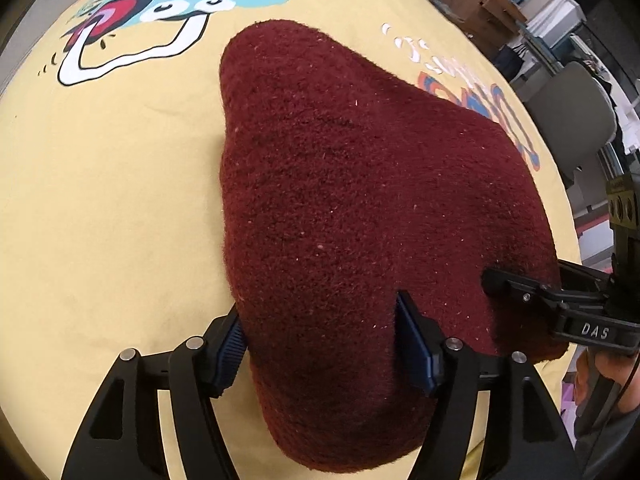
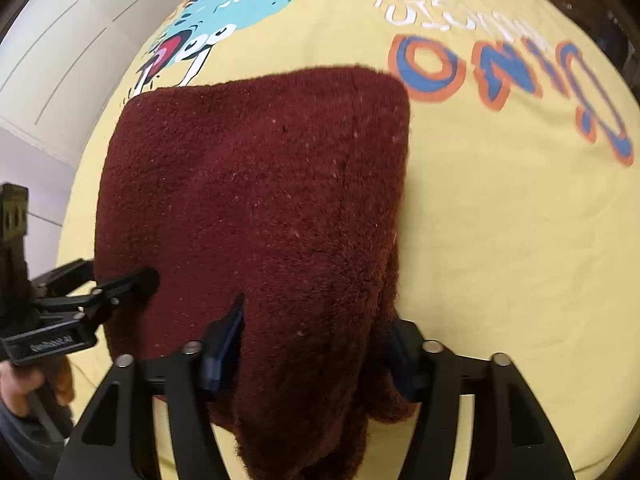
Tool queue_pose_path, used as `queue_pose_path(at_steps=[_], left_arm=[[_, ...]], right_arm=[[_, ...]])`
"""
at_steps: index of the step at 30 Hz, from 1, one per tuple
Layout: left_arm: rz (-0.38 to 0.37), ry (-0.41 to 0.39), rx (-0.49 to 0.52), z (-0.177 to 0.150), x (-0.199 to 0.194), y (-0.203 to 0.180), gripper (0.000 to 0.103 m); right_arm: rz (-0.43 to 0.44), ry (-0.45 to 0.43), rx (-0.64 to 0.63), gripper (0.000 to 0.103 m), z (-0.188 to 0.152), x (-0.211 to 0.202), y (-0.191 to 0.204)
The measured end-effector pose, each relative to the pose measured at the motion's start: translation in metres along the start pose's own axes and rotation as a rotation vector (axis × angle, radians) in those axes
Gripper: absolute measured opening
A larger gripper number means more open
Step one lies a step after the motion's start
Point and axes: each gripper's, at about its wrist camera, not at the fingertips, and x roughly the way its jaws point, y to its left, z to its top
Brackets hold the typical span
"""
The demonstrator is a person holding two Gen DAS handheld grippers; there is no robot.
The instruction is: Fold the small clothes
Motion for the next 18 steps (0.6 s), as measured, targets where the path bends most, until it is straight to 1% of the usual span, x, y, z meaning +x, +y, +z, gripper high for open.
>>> queue_pose_path(at_steps=[1, 2, 4, 5, 8, 9, 10, 12, 13, 15, 18], left_arm=[[0.013, 0.002, -0.003, 0.000, -0.006, 0.000, 0.069], [0.024, -0.003, -0.003, 0.002, -0.010, 0.000, 0.071], [0.056, -0.016, -0.001, 0.003, -0.019, 0.000, 0.091], [0.066, -0.021, 0.000, 0.002, -0.023, 0.000, 0.094], [0.094, -0.031, 0.005, -0.006, -0.032, 0.001, 0.102], [0.107, -0.045, 0.007, -0.010, -0.036, 0.001, 0.102], [0.115, -0.057, 0.008, -0.012, -0.037, 0.001, 0.102], [0.131, -0.085, 0.007, -0.009, -0.035, -0.005, 0.102], [0.141, -0.099, 0.008, -0.012, -0.035, -0.006, 0.102], [0.151, -0.123, 0.008, -0.017, -0.034, -0.002, 0.102], [0.150, -0.110, -0.005, -0.026, -0.026, 0.007, 0.102]], right_arm=[[-0.018, -0.014, -0.010, 0.078, -0.004, -0.007, 0.000], [-0.032, -0.032, -0.020, 0.080, -0.006, -0.013, 0.001], [-0.045, -0.055, -0.036, 0.082, -0.015, -0.022, 0.006], [-0.052, -0.065, -0.044, 0.084, -0.015, -0.026, 0.007], [-0.087, -0.105, -0.077, 0.093, -0.021, -0.036, 0.013], [-0.091, -0.113, -0.088, 0.100, -0.024, -0.038, 0.013], [-0.093, -0.119, -0.093, 0.103, -0.029, -0.040, 0.012], [-0.112, -0.135, -0.100, 0.103, -0.036, -0.040, 0.009], [-0.123, -0.139, -0.100, 0.103, -0.043, -0.042, 0.003], [-0.139, -0.152, -0.092, 0.103, -0.047, -0.037, -0.005], [-0.151, -0.160, -0.062, 0.103, -0.055, -0.034, -0.021]])
